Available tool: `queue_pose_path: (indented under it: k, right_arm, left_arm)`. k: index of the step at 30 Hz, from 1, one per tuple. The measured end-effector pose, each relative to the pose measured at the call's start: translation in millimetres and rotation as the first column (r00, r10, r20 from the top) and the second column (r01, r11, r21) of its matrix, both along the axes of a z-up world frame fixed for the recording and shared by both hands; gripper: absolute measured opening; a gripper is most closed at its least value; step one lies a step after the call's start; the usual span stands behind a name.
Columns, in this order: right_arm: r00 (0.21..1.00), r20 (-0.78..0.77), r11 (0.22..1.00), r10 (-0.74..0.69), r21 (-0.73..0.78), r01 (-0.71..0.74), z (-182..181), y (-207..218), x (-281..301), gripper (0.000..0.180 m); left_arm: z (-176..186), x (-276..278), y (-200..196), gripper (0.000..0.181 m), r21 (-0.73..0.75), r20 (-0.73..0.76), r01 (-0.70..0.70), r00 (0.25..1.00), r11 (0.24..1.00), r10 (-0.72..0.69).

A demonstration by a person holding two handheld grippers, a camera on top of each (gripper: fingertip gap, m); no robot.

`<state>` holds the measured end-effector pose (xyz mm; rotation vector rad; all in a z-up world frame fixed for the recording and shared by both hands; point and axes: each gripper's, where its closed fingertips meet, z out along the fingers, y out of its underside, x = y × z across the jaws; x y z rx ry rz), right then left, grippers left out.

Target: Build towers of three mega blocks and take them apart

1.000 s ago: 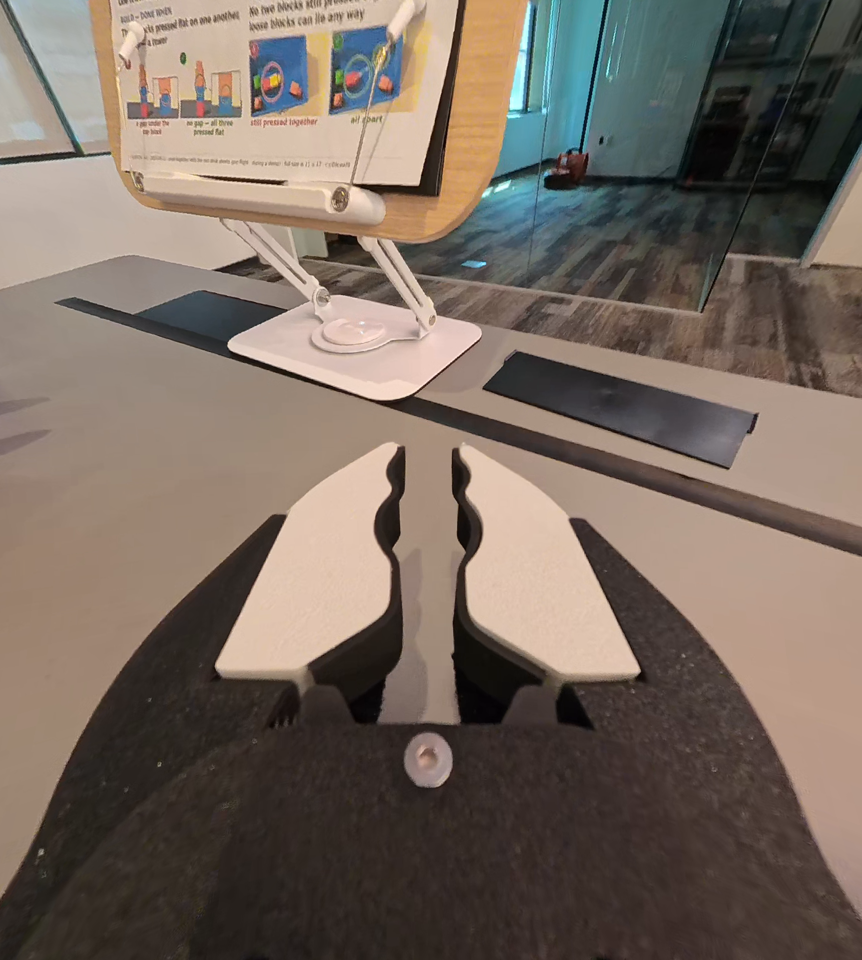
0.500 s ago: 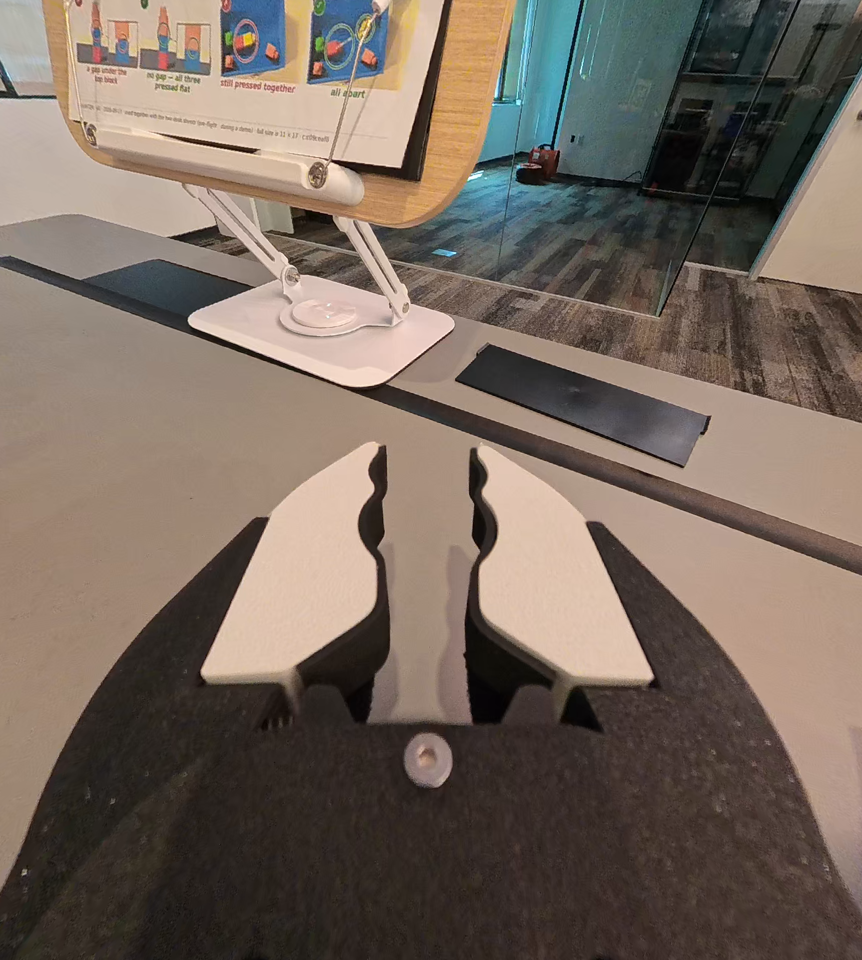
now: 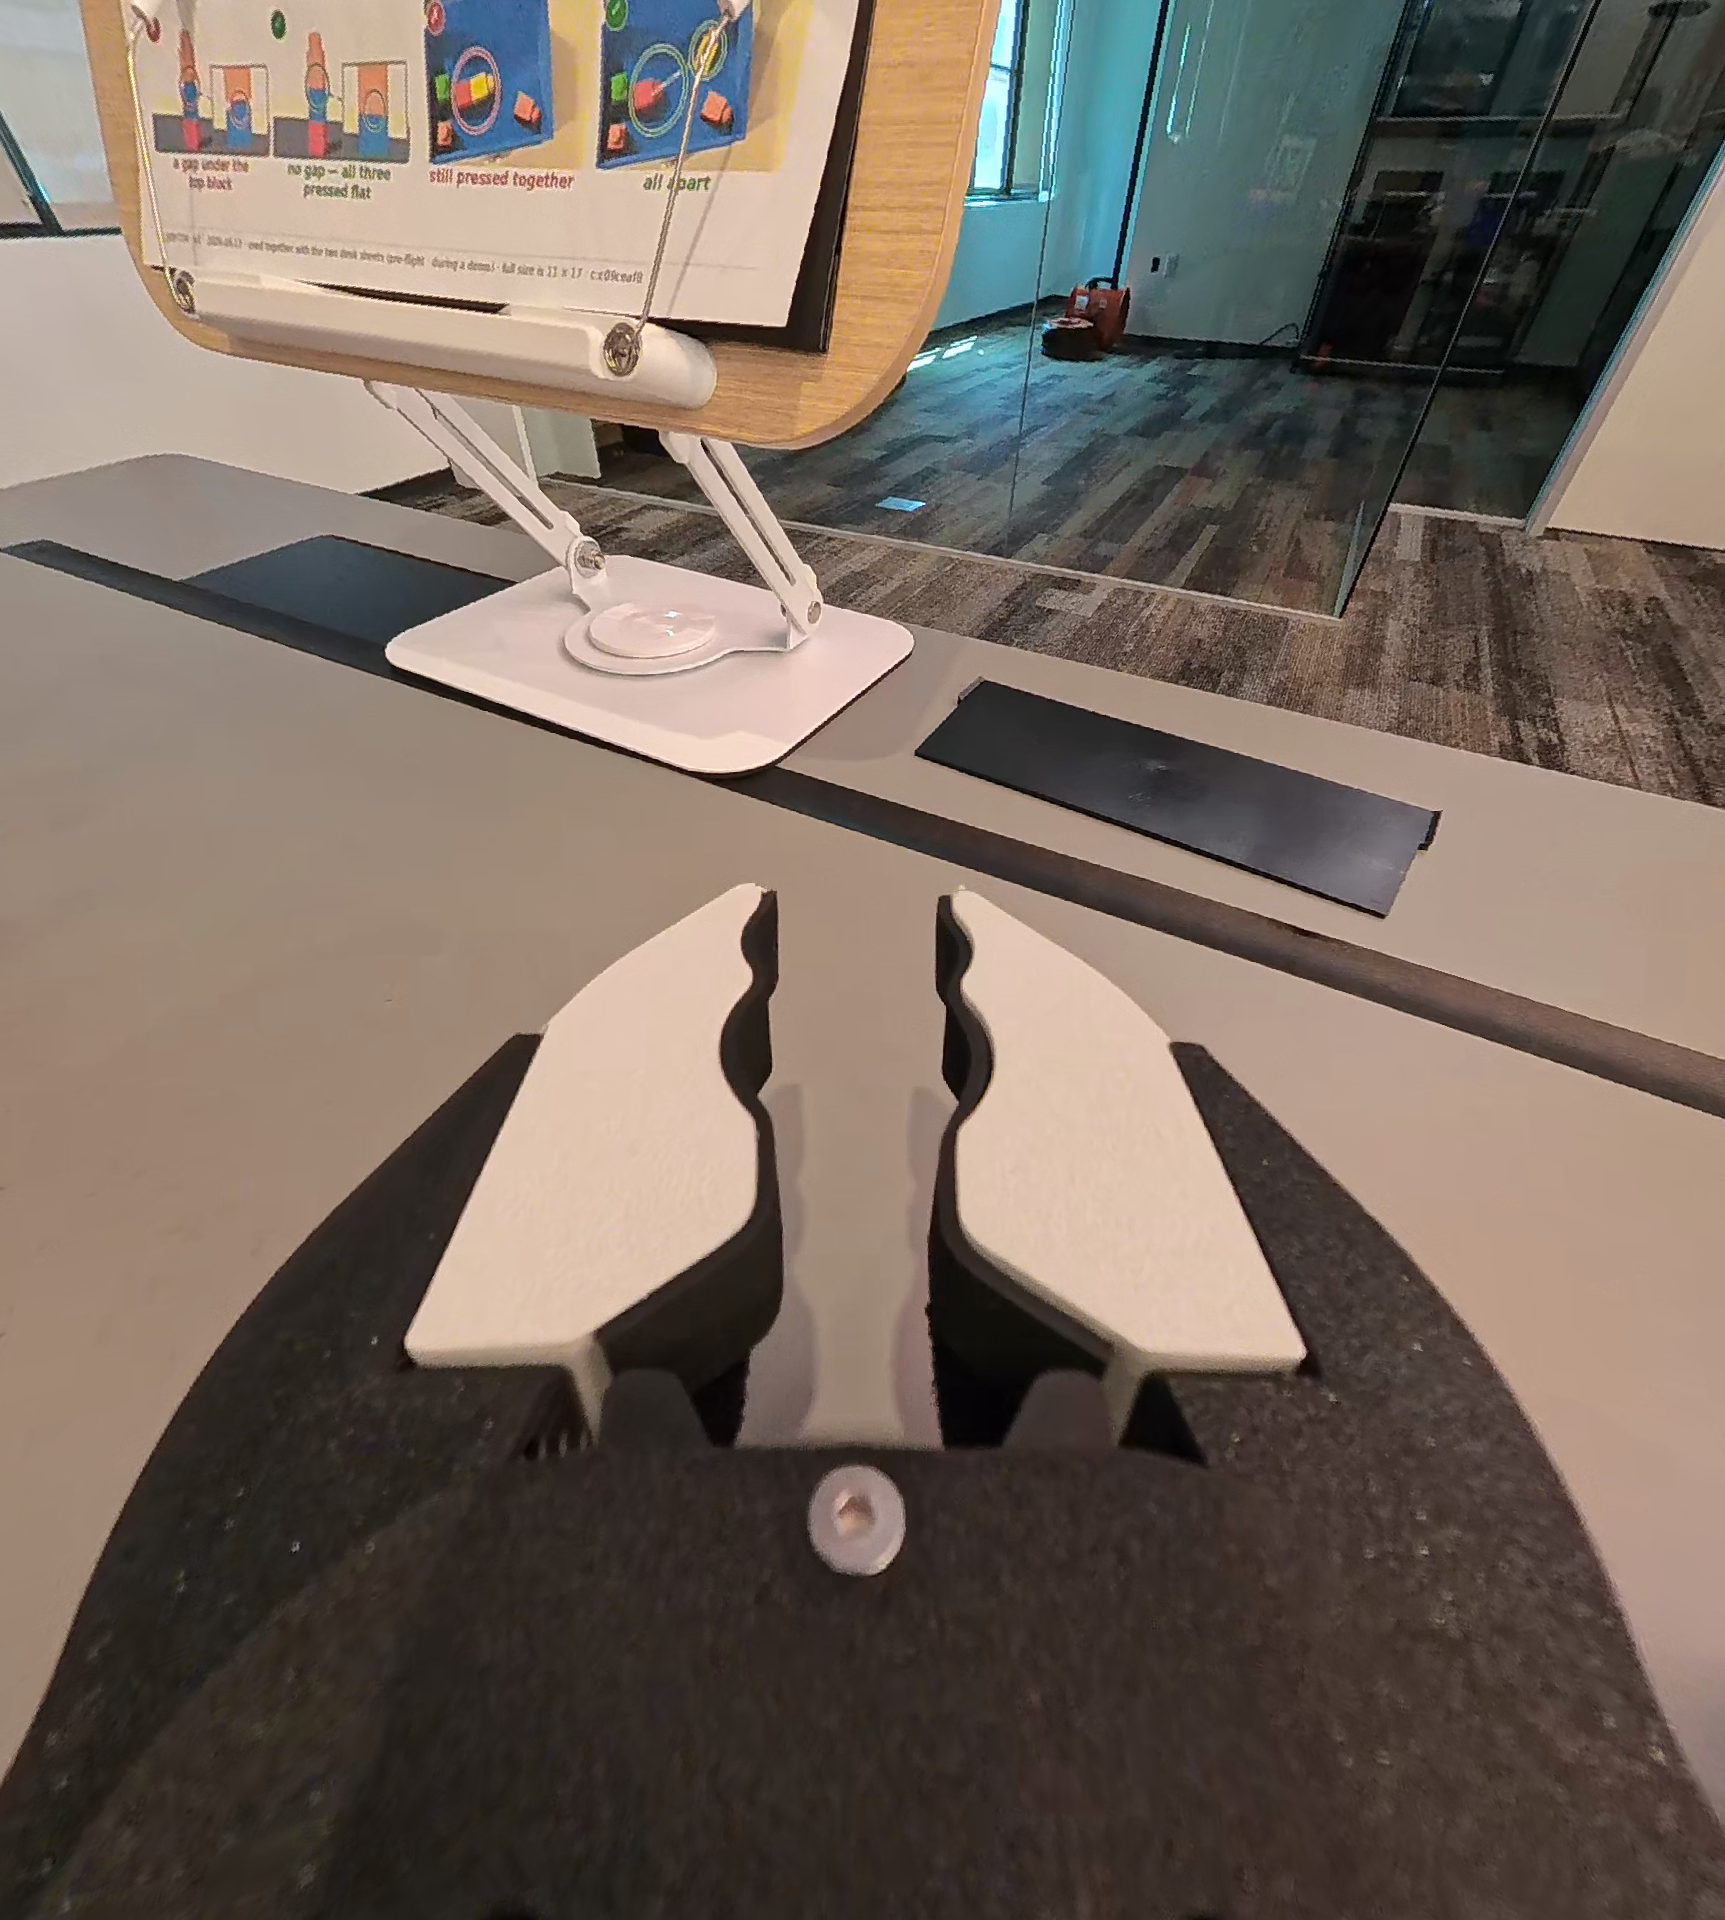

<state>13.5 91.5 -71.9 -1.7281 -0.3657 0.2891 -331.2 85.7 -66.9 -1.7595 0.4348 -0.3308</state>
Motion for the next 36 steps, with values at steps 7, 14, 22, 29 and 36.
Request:
queue_pose_path:
  k: [7,14,22,29,36]
  right_arm:
    - [1.0,0.01,1.0,0.015,-0.012,-0.015,-2.7,0.0,-3.0,0.025]
    - [1.0,0.014,1.0,0.023,-0.015,-0.023,-3.8,0.1,-4.4,0.024]
    - [1.0,0.013,0.999,0.028,-0.017,-0.028,-4.2,0.2,-4.9,0.022]
    - [1.0,0.01,1.0,0.026,-0.015,-0.026,-3.8,0.3,-4.4,0.022]
    - [0.999,0.002,0.999,0.034,-0.013,-0.034,-2.4,-0.4,-5.6,0.021]
  left_arm:
    - [1.5,-0.6,-0.1,0.053,0.004,0.007,0.0,1.0,1.0,0.0]
    - [0.9,-0.9,0.3,0.053,0.0,0.005,-0.001,1.0,1.0,0.001]
    - [0.7,-1.4,0.5,0.053,-0.002,0.006,-0.003,1.0,1.0,0.003]
    - [0.6,-1.3,0.6,0.053,-0.002,0.006,-0.003,1.0,1.0,0.004]
    - [0.4,-1.4,0.6,0.053,-0.004,0.005,-0.004,1.0,1.0,0.004]
